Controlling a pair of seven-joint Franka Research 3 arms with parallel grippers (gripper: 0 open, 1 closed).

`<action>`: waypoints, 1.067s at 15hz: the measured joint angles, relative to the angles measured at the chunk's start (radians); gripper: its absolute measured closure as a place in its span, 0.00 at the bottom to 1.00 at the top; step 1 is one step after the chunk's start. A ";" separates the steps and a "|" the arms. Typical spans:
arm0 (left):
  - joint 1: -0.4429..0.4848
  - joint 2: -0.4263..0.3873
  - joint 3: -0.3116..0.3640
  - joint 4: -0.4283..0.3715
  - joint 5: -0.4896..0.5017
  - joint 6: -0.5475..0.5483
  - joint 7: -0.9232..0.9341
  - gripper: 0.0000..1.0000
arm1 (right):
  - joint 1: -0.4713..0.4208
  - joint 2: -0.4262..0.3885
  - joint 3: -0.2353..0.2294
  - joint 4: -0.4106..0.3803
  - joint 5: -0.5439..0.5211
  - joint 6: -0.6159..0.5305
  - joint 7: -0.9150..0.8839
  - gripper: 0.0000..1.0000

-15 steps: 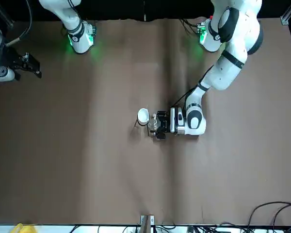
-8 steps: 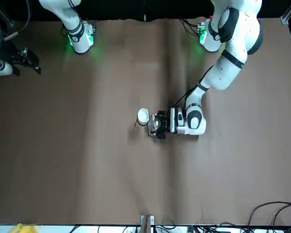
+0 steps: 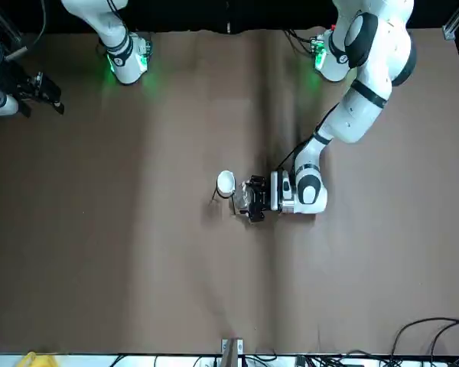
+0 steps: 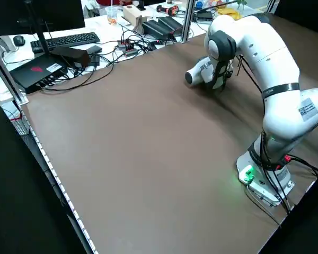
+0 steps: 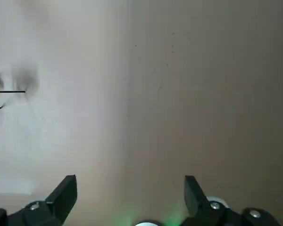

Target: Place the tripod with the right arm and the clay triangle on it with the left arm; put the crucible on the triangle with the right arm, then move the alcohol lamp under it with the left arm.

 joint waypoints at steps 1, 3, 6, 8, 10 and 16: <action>0.003 0.000 0.001 0.000 0.000 0.000 0.000 0.00 | 0.000 0.000 0.000 0.000 0.000 0.000 0.000 0.00; 0.012 -0.001 0.006 0.000 0.000 0.001 0.000 0.00 | 0.000 0.000 -0.002 -0.001 0.000 0.000 0.000 0.00; 0.041 -0.004 0.009 -0.005 0.000 0.001 0.000 0.00 | 0.000 0.000 -0.002 -0.001 0.000 0.000 0.000 0.00; 0.055 -0.010 0.009 -0.011 0.000 0.001 0.000 0.00 | 0.000 0.000 -0.002 -0.002 0.000 0.000 0.000 0.00; 0.071 -0.023 0.009 -0.019 0.000 0.001 0.000 0.00 | 0.000 0.000 -0.002 -0.002 -0.001 0.000 0.000 0.00; 0.089 -0.040 0.011 -0.028 0.000 0.001 0.012 0.11 | 0.003 0.000 -0.001 -0.004 -0.001 0.002 -0.001 0.00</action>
